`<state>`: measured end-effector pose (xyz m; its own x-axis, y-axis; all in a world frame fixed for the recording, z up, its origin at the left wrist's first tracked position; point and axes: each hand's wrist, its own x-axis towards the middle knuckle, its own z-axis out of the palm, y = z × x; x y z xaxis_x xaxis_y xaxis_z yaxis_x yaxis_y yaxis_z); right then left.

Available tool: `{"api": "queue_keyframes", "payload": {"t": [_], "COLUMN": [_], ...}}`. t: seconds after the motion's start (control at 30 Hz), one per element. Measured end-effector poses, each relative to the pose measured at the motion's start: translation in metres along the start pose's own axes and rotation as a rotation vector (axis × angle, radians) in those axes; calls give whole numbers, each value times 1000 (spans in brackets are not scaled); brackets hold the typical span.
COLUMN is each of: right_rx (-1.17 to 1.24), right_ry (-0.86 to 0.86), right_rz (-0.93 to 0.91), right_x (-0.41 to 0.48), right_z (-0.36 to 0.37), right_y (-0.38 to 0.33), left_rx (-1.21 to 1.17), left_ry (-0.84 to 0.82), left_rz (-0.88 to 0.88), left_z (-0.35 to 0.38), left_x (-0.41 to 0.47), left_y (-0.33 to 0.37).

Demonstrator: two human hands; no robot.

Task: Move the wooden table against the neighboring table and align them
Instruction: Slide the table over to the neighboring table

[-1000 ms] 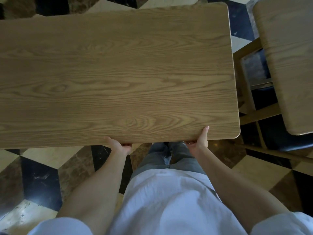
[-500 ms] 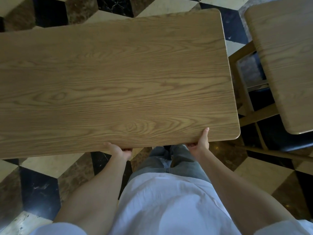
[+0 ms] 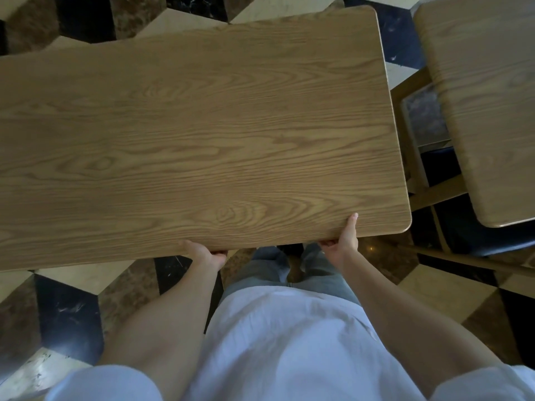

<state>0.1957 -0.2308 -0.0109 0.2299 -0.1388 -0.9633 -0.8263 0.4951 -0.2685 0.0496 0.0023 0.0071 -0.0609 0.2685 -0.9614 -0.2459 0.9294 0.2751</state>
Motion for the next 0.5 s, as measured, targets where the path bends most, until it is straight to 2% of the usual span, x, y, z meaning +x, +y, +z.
{"api": "queue_keyframes", "payload": {"t": [0.5], "right_rx": [-31], "right_ry": [-6], "right_rz": [0], "right_x": [10], "right_z": [-22], "right_y": [-37], "left_rx": [-6], "left_ry": [15], "left_rz": [9], "left_z": [2], "left_x": [-18], "left_y": [-45]}}
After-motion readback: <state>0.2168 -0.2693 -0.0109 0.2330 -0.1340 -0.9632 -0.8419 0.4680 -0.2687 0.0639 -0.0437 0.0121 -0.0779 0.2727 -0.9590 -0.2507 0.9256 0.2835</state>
